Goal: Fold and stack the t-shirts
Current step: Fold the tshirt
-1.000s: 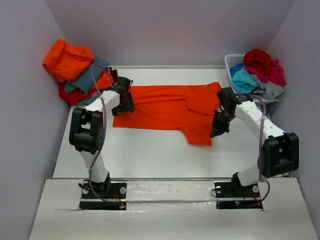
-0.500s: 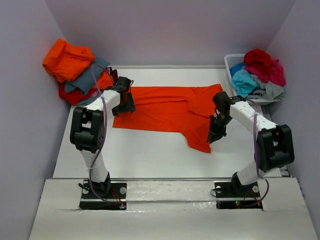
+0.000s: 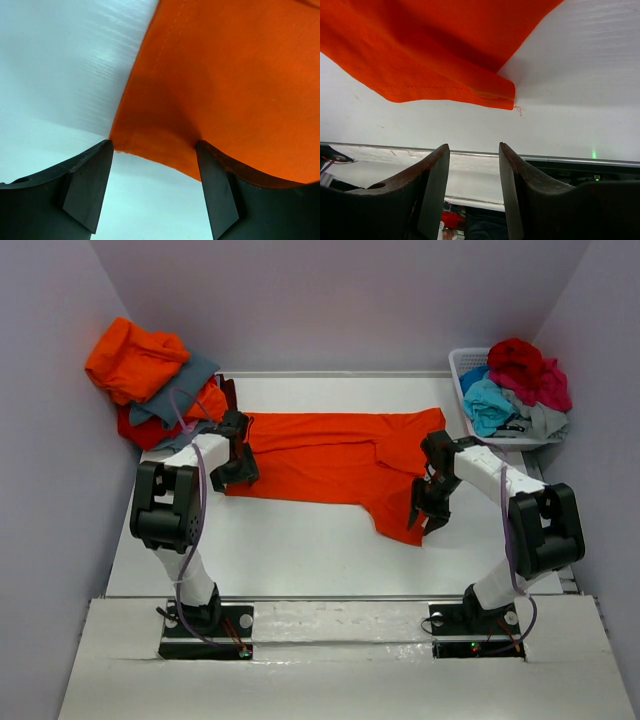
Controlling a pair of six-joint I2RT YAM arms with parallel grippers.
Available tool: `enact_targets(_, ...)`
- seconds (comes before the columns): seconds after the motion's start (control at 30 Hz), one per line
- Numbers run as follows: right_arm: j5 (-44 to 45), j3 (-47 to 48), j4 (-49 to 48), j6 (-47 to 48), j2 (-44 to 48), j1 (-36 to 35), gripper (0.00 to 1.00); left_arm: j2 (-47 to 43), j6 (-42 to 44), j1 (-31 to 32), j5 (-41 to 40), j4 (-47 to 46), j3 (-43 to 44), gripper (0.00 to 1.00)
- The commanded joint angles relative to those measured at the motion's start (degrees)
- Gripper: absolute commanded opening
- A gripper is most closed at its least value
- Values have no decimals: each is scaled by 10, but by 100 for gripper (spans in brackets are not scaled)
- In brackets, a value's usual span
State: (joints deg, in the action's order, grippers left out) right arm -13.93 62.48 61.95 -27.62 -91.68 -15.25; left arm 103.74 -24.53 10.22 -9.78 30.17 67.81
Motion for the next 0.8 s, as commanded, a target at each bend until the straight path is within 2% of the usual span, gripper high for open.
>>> enact_targets(0.0,-5,-27,-11,11,18,-5,50,-56,-8,-6,-15,8,-22,80)
enact_targets(0.77,-14,-80,-65,11,-5,-5,50,-28,-10,-16,11,-19,-44,80)
